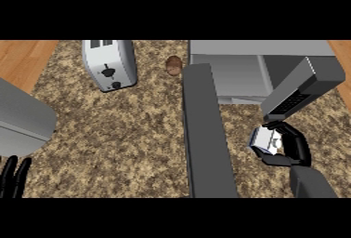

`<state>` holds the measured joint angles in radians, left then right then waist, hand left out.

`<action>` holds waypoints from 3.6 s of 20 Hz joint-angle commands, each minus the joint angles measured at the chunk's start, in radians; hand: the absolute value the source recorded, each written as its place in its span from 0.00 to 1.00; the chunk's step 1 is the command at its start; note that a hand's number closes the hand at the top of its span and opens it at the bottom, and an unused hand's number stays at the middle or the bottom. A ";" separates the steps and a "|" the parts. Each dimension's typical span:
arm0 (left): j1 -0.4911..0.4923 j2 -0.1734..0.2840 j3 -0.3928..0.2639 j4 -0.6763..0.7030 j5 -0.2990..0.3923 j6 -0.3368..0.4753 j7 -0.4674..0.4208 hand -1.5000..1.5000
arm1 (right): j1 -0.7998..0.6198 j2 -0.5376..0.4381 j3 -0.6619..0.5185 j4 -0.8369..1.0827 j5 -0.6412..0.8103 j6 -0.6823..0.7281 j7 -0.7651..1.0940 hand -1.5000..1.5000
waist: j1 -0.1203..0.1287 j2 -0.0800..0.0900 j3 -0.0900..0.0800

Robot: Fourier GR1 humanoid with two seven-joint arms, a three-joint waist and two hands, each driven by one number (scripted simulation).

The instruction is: Pick up the milk, place it into the microwave and close the microwave

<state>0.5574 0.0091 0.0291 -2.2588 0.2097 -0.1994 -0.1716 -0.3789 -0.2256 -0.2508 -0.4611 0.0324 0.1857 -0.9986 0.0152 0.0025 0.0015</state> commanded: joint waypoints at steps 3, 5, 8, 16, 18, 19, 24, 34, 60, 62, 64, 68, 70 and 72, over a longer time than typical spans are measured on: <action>0.064 -0.009 -0.043 0.019 -0.036 -0.019 -0.068 0.00 | 0.027 0.001 -0.013 -0.029 -0.034 0.064 -0.119 1.00 | -0.004 -0.003 -0.001; -0.011 0.009 0.039 0.049 0.027 -0.020 -0.025 0.00 | -0.004 -0.031 -0.032 -0.035 -0.054 0.059 -0.087 1.00 | -0.006 -0.001 -0.001; 0.003 -0.009 -0.017 0.051 -0.002 -0.011 -0.052 0.00 | 0.041 0.001 -0.010 -0.121 -0.069 0.052 -0.045 1.00 | -0.013 -0.004 -0.002; 0.078 0.003 0.023 -0.019 0.033 -0.058 -0.021 0.00 | 0.104 0.060 0.076 -0.348 -0.113 0.113 0.097 1.00 | -0.016 -0.008 -0.002; 0.110 0.003 0.056 0.014 0.057 -0.085 -0.066 0.00 | 0.173 0.048 0.096 -0.510 -0.134 0.116 0.156 1.00 | -0.023 -0.012 -0.004; 0.062 0.003 0.069 0.055 0.066 -0.082 -0.067 0.00 | 0.175 0.093 0.117 -0.535 -0.122 0.070 0.164 1.00 | -0.020 -0.008 -0.003; 0.073 -0.002 0.070 0.027 0.078 -0.103 -0.043 0.00 | 0.183 0.100 0.166 -0.742 -0.076 -0.048 0.336 1.00 | -0.015 -0.006 -0.002; 0.043 -0.008 0.068 0.048 0.053 -0.077 -0.035 0.00 | -0.144 0.166 0.179 -0.539 0.044 -0.259 0.543 1.00 | 0.004 -0.001 -0.001; -0.113 0.048 0.124 0.130 0.123 -0.174 -0.005 0.00 | -0.715 0.013 0.017 0.252 0.121 -0.459 0.300 1.00 | 0.108 0.046 0.001; -0.149 0.042 0.118 0.148 0.104 -0.151 0.006 0.00 | -0.719 0.027 0.020 0.274 0.130 -0.487 0.298 1.00 | 0.101 0.050 0.002; -0.171 0.052 0.133 0.146 0.095 -0.136 0.017 0.00 | -0.737 -0.005 -0.017 0.283 0.100 -0.500 0.326 1.00 | 0.104 0.055 0.002; -0.145 0.053 0.119 0.121 0.085 -0.145 0.022 0.00 | -0.746 -0.005 -0.058 0.303 0.081 -0.681 0.366 1.00 | 0.134 0.062 0.002; -0.171 0.053 0.114 0.129 0.064 -0.137 0.018 0.00 | -0.755 -0.030 -0.048 0.300 0.097 -0.702 0.346 1.00 | 0.138 0.071 0.003; -0.185 0.066 0.117 0.136 0.047 -0.140 0.017 0.00 | -0.755 -0.025 -0.019 0.311 0.135 -0.781 0.332 1.00 | 0.146 0.075 0.002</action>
<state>0.3910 0.0627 0.1454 -2.1294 0.2762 -0.3395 -0.1575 -1.1211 -0.2436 -0.2844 -0.1660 0.1377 -0.4856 -0.6635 0.1464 0.0698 0.0046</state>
